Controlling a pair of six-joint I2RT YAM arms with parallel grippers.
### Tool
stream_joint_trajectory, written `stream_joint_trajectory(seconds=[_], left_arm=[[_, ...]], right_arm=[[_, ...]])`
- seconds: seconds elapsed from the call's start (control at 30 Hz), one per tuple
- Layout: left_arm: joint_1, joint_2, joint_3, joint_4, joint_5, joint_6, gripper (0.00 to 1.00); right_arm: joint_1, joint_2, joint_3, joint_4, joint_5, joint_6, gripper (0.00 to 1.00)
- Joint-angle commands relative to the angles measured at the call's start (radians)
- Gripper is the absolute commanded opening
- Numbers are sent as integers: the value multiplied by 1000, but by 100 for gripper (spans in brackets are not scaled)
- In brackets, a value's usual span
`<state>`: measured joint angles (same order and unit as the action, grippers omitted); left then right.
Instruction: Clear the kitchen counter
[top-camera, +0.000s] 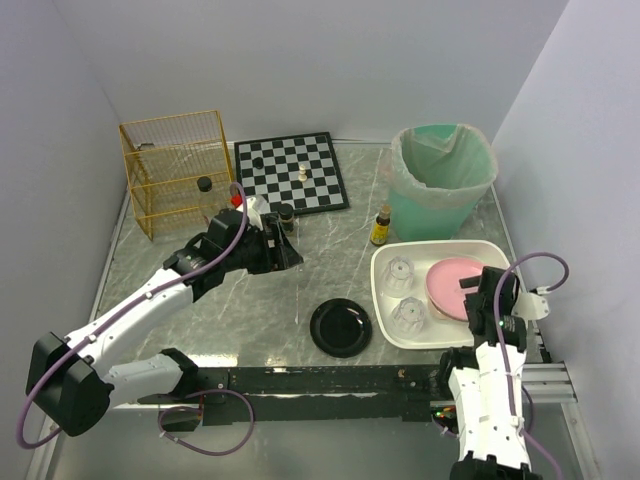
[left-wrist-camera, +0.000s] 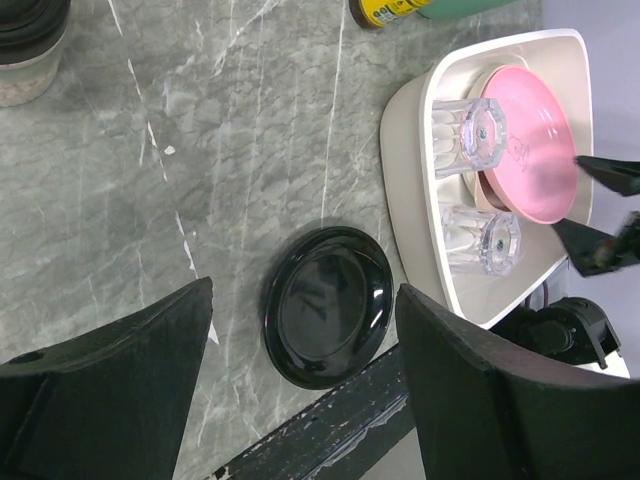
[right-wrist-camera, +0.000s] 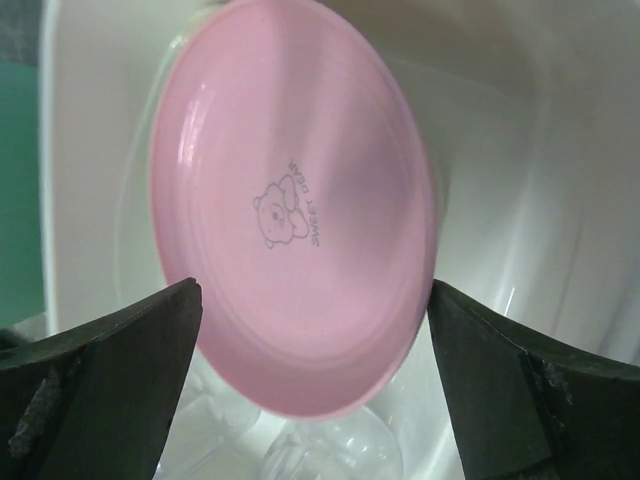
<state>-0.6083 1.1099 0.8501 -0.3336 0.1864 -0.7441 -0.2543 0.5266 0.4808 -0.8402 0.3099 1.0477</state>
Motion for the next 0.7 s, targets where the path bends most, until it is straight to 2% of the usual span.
stream_joint_trajectory(seconds=[0.0, 0.17, 0.27, 0.33, 0.37, 0.43, 0.5, 0.6, 0.67], left_arm=[[5, 7, -8, 31, -11, 12, 79], [4, 24, -14, 45, 2, 5, 79], [4, 37, -16, 56, 4, 9, 80], [4, 48, -14, 61, 7, 12, 80], [5, 54, -16, 64, 8, 14, 80], [2, 62, -23, 70, 12, 12, 80], [2, 62, -37, 87, 16, 9, 80], [-14, 57, -94, 148, 19, 2, 79], [-51, 56, -132, 192, -5, -4, 79]], right_arm=[[-7, 19, 171, -161, 99, 81, 100], [-5, 137, 329, -394, 190, 170, 100], [-7, 182, 367, -435, 176, 161, 99], [-5, 165, 364, -366, 128, 109, 93], [-5, 153, 361, -331, 97, 80, 93], [-3, 125, 372, -271, 10, 17, 99], [-3, 113, 386, -215, -41, -41, 99], [-2, 81, 380, -65, -193, -249, 99], [0, 72, 390, -33, -230, -304, 99]])
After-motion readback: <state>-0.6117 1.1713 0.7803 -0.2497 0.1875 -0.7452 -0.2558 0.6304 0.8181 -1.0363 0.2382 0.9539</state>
